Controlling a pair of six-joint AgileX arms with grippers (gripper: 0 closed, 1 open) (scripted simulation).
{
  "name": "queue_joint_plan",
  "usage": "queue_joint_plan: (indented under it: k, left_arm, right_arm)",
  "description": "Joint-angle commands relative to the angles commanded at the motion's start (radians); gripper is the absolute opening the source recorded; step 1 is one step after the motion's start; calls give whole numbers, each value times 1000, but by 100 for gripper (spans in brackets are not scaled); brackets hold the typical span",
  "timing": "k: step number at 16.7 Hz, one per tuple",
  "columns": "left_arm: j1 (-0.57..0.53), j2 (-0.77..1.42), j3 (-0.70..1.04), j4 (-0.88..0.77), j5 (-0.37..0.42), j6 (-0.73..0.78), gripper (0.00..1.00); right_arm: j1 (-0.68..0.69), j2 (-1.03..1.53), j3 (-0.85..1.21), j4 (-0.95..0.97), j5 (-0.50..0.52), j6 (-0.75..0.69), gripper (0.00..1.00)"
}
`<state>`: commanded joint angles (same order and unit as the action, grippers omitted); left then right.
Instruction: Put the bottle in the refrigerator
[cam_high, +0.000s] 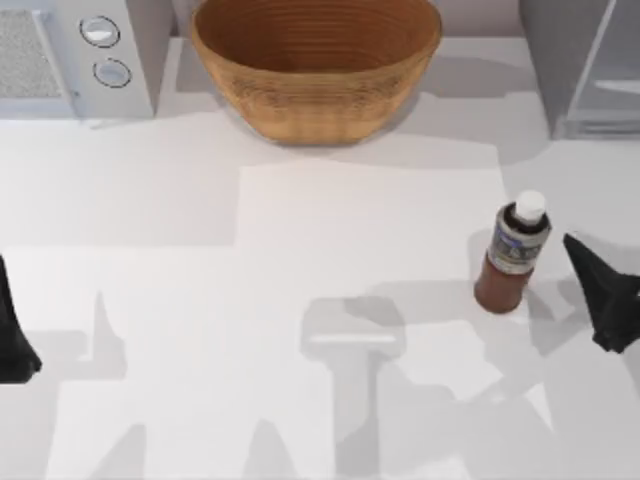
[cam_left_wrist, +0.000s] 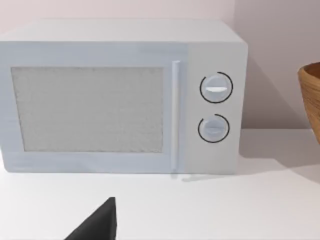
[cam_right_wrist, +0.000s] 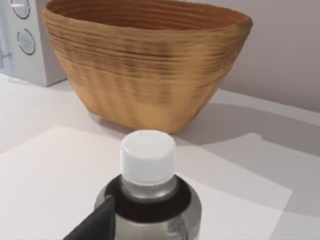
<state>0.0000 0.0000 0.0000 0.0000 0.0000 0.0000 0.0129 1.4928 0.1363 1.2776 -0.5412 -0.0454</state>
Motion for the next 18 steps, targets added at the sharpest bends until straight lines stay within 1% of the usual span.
queue_joint_plan:
  k: [4,8,10,14,16,18]
  left_arm:
    - [0,0,0,0,0,0,100]
    - [0,0,0,0,0,0,100]
    - [0,0,0,0,0,0,100]
    - [0,0,0,0,0,0,100]
    - [0,0,0,0,0,0,100]
    - [0,0,0,0,0,0,100]
  right_arm:
    - [0,308,26,258,-107,-14,100]
    - [0,507,43,424,-177,-23,100]
    - [1,552,46,461,-192,-26,100]
    - [1,558,47,467,-195,-26,100]
    - [3,557,47,463,-191,-25,100]
    - [32,566,80,444,-164,-21,100]
